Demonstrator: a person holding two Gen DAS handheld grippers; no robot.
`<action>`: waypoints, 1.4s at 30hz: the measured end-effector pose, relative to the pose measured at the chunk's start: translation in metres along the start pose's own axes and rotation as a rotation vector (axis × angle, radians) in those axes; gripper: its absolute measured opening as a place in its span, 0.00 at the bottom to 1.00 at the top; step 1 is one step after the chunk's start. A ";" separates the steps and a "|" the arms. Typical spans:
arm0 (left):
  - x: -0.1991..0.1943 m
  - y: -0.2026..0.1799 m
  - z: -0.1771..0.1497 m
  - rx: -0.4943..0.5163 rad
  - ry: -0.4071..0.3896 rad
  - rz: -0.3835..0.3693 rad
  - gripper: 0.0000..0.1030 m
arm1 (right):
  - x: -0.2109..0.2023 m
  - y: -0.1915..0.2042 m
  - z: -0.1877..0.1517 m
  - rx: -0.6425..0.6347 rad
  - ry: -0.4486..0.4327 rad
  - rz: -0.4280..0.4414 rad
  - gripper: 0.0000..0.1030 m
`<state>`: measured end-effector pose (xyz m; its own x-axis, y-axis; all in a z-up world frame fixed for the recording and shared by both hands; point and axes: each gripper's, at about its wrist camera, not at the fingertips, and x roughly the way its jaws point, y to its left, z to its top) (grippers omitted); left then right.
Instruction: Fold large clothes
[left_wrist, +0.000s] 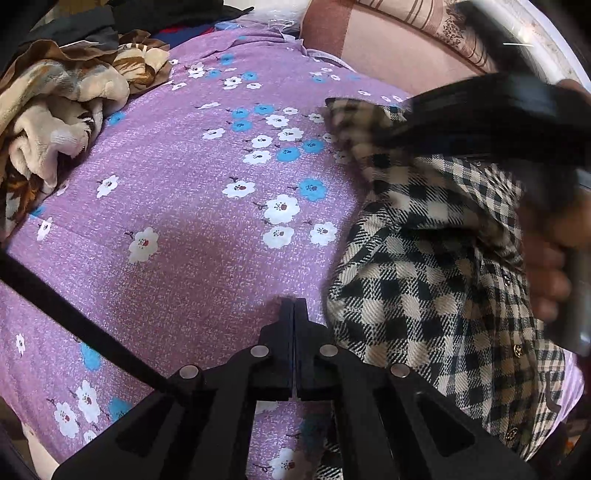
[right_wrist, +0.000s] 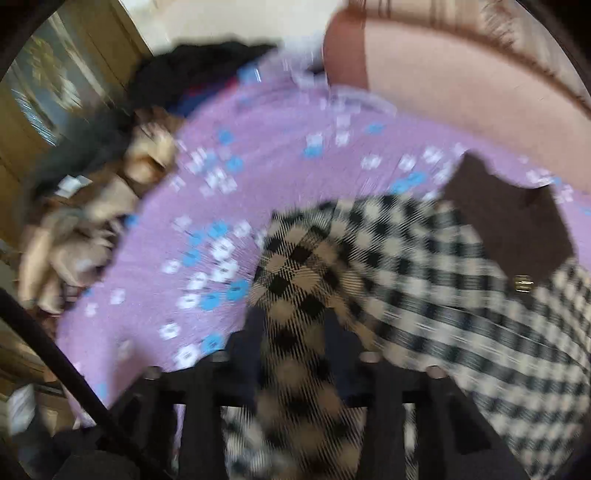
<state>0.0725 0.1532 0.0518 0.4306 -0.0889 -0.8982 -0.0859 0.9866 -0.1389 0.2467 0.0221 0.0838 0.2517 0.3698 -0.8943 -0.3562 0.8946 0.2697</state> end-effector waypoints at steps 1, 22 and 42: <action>0.000 0.000 0.000 -0.002 0.003 -0.004 0.00 | 0.018 0.001 0.004 0.010 0.033 -0.024 0.27; -0.032 -0.034 0.001 0.046 -0.152 -0.001 0.35 | -0.123 -0.187 -0.132 0.336 -0.130 -0.199 0.49; -0.022 -0.061 -0.009 0.075 -0.127 0.034 0.43 | -0.333 -0.433 -0.395 1.175 -0.563 -0.360 0.68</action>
<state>0.0602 0.0935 0.0766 0.5388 -0.0424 -0.8414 -0.0371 0.9966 -0.0740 -0.0385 -0.5872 0.1235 0.5999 -0.1304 -0.7893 0.7101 0.5413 0.4503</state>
